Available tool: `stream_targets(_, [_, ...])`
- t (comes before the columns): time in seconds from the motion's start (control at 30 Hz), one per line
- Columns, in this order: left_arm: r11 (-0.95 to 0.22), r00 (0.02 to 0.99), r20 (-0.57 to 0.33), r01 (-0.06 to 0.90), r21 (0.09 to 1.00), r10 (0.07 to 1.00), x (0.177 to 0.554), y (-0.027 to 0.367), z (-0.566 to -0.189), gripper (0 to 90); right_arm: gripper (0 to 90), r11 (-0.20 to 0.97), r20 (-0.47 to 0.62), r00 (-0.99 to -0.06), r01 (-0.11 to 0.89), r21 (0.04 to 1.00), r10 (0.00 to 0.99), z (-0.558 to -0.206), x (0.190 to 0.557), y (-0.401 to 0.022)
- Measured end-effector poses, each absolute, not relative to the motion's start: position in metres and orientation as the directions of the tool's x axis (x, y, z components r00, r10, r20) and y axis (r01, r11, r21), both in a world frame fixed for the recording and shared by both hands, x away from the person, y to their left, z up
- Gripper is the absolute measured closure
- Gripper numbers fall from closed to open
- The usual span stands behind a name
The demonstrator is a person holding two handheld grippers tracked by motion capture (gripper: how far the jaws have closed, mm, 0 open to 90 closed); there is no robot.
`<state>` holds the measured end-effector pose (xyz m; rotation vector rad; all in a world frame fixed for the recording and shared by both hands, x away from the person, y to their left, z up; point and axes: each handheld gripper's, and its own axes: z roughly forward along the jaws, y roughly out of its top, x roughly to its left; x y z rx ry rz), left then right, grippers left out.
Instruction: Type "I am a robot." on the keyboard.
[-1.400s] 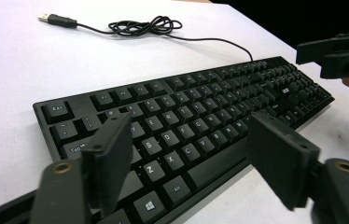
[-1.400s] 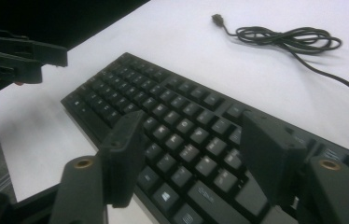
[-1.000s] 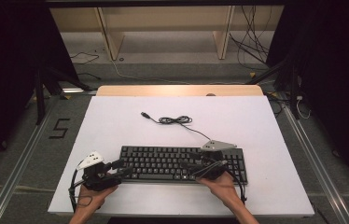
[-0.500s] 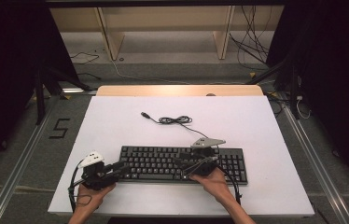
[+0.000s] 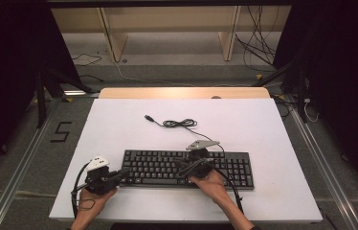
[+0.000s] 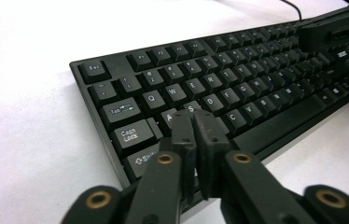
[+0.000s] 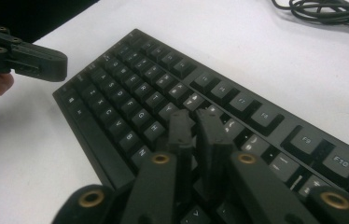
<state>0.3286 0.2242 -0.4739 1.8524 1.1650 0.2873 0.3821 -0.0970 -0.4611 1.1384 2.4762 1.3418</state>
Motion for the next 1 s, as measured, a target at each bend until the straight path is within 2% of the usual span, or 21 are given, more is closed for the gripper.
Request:
stream_targets(0.1, [-0.155,0.524,-0.244,0.605,0.781,0.816,0.329,0.223,-0.475,88.8,90.0,0.336,0.243,-0.712,0.568,0.751,0.659,-0.462,0.383,-0.094])
stream_targets(1.0, [-0.177,0.498,-0.231,0.643,0.745,0.836,0.337,0.224,-0.48,88.9,90.0,0.365,0.219,-0.689,0.595,0.716,0.691,-0.474,0.397,-0.076])
